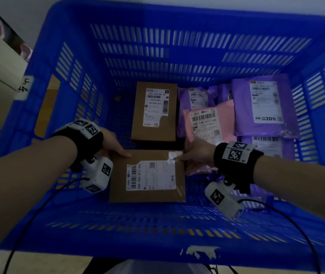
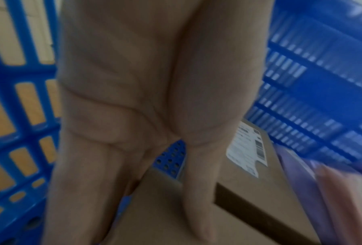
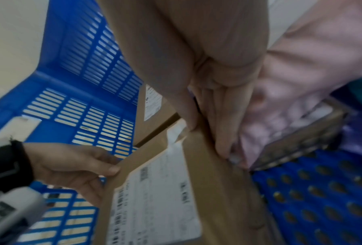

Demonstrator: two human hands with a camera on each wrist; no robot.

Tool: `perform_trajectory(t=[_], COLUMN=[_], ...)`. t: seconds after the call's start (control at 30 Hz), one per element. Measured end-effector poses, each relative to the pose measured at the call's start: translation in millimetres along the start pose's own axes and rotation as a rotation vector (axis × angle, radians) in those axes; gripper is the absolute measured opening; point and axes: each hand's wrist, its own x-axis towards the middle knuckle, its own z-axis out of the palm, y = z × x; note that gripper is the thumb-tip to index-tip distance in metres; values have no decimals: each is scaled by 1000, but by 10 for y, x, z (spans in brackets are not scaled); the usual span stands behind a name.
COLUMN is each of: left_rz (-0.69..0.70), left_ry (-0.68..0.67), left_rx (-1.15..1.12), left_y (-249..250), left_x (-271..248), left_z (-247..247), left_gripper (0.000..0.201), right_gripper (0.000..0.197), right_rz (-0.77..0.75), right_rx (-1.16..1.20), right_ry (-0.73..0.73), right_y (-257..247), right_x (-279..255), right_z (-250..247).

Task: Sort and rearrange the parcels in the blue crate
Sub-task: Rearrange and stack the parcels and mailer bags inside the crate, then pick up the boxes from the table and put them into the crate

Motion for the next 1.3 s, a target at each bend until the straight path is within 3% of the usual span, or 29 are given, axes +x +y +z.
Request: perform_trajectory(t=[0.07,0.23,0.33,0.4,0.5,0.57,0.7,0.73,0.83,0.93,1.03,1.3], left_rz=[33,82,102,132,176,240,457,527,744,922,1038,1281], left_ry=[18,11,6,47,106,231,493,532,641,748,863,996], left_rx=[-49,-143,-142,-112,-9,170,535,575,632,669,744,784], left_y=[-42,-117,-104,-70,-16,43,187,235,400,585,804,1475], left_x=[52,103,29,-8,-140,-275,-599,-669,-955,-1257,-1467,-2103], left_z=[-44,-92,-68,-33,24,44,-8,-29,-59,-17,41,563], left_gripper=[50,46,48,47,44,42,24,29,40,38,35,32], right_gripper=[42,17,32,45,55,51,37,36,36,39,42,45], right_rz=[-60,-84,-158,-136,-131,-143,-141,-155,-203,-230,-197,-122], right_rx=[-70,-161,-208,-225,-392,-407,-213,-179,-149,-223,-383,-386], right_ry=[35,47,57,-16,-13,45,180,221,403,595,748,985], right_y=[24,37,-30,-71,-212,-342,-597,-660,-825,-883,-846,-466], right_x=[5,-63,-175,-215,-304,-400,-634,-717,-990,-1229,-1527,-2301], right_z=[2,16,49,50,7,-70,-279,-334,-461,-601,-708,-1008])
